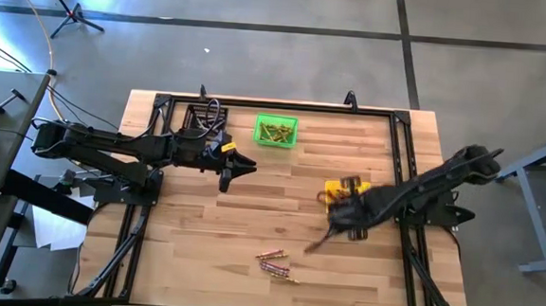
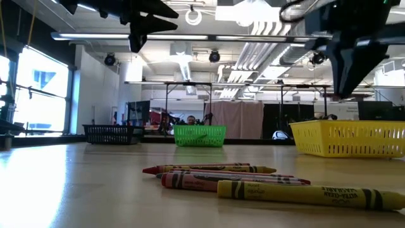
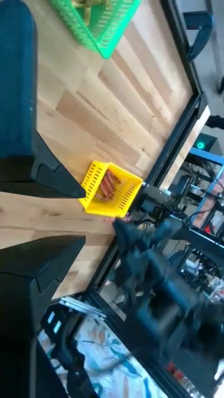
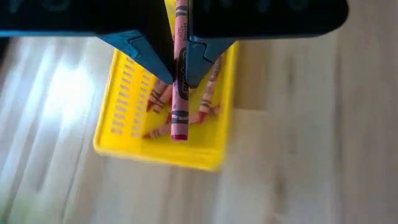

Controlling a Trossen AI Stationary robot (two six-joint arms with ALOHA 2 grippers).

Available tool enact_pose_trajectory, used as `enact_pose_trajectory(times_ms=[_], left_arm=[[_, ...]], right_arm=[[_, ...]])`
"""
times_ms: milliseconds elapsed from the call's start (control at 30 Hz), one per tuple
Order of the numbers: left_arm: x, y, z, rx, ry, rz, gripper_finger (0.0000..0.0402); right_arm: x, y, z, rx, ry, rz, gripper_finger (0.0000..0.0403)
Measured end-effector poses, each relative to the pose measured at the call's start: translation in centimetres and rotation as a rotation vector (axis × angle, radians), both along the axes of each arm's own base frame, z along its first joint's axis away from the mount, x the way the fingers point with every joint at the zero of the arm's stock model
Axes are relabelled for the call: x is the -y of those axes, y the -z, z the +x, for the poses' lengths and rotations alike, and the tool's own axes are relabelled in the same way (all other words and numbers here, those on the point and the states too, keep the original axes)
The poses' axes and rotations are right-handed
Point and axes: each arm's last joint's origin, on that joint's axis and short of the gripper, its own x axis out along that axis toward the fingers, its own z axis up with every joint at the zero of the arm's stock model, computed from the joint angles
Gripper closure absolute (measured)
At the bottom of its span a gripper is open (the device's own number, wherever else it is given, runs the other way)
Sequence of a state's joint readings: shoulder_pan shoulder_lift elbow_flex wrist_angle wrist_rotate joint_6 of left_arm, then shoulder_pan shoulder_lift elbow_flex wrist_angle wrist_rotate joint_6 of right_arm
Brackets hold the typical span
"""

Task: Sort crayons
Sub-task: Put the red crayon into the yellow basket

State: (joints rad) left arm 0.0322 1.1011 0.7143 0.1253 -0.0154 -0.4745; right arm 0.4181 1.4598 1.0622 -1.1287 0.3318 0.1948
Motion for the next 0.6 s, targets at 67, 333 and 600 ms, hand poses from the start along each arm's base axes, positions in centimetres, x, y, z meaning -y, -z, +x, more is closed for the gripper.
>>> enact_pose_trajectory(times_ms=[67,333,600], left_arm=[[0.0,0.0,0.0,0.001,-0.007,-0.027,0.0310],[0.0,0.0,0.0,0.004,-0.021,-0.087,0.0310],[-0.1,0.0,0.0,0.000,-0.023,-0.008,0.0310]], right_arm=[[1.8,0.8,-0.7,0.031,0.071,0.039,0.0393],[5.5,4.0,-3.4,0.130,0.407,0.261,0.0393],[6.5,4.3,-3.4,0.191,0.490,0.240,0.0360]])
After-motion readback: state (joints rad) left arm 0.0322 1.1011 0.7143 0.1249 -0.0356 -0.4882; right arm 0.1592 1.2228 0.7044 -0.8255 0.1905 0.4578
